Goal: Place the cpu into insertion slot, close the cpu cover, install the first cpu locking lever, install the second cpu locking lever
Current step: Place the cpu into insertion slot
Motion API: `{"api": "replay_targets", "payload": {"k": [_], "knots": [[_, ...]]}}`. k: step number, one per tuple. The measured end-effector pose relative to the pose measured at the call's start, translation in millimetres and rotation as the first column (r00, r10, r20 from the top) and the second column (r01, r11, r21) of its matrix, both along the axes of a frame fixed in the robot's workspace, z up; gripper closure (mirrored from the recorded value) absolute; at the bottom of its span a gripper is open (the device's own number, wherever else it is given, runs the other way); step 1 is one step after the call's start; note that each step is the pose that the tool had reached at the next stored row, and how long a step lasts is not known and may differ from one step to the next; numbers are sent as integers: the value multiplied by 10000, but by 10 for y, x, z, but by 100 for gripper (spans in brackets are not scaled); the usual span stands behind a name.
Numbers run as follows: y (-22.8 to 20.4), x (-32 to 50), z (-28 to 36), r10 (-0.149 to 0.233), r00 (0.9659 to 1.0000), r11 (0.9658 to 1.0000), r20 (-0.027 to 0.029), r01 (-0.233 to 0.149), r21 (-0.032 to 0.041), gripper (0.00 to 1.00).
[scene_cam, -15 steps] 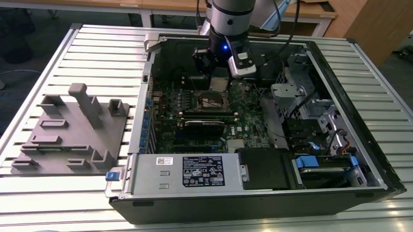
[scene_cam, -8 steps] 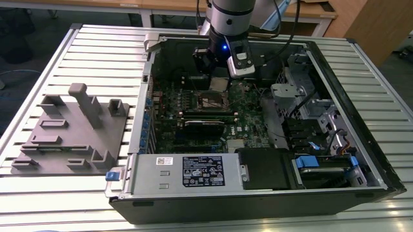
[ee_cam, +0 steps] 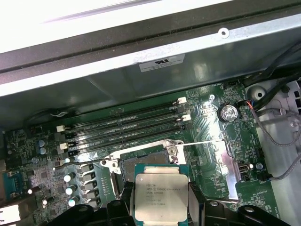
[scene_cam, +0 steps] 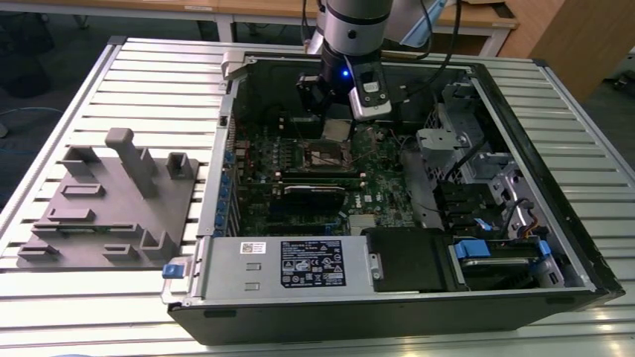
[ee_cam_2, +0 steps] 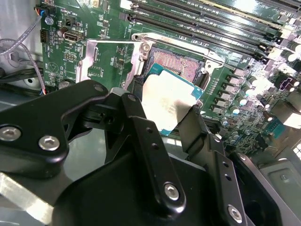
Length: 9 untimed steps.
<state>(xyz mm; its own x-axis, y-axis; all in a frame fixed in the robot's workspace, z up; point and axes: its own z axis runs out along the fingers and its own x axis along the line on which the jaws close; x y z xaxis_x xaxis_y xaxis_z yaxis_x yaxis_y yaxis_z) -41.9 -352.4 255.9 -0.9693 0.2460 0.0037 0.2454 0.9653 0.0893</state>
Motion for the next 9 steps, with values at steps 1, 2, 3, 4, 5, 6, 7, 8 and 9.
{"api": "replay_targets", "payload": {"k": [1, 2, 3, 4, 5, 6, 7, 8, 9], "knots": [[0, 0, 0, 0, 10000, 10000, 0, 0, -1, 46], [0, 0, -1, 0, 10000, 10000, -1, 0, -1, 46], [0, 0, -1, -1, 10000, 10000, -1, 1, -1, 46], [0, 0, -2, 0, 10000, 10000, 0, 0, 0, 46], [0, 0, -4, 0, 10000, 10000, 0, 0, 1, 46], [0, 0, -9, 0, 10000, 10000, 2, 0, 4, 46], [0, 0, -12, -8, 10000, 10000, 1, 8, 1, 46], [0, 0, -16, -32, 10000, 10000, -1, 32, -1, 46], [0, 0, -21, -79, 10000, 10000, 0, 79, 0, 46]]}}
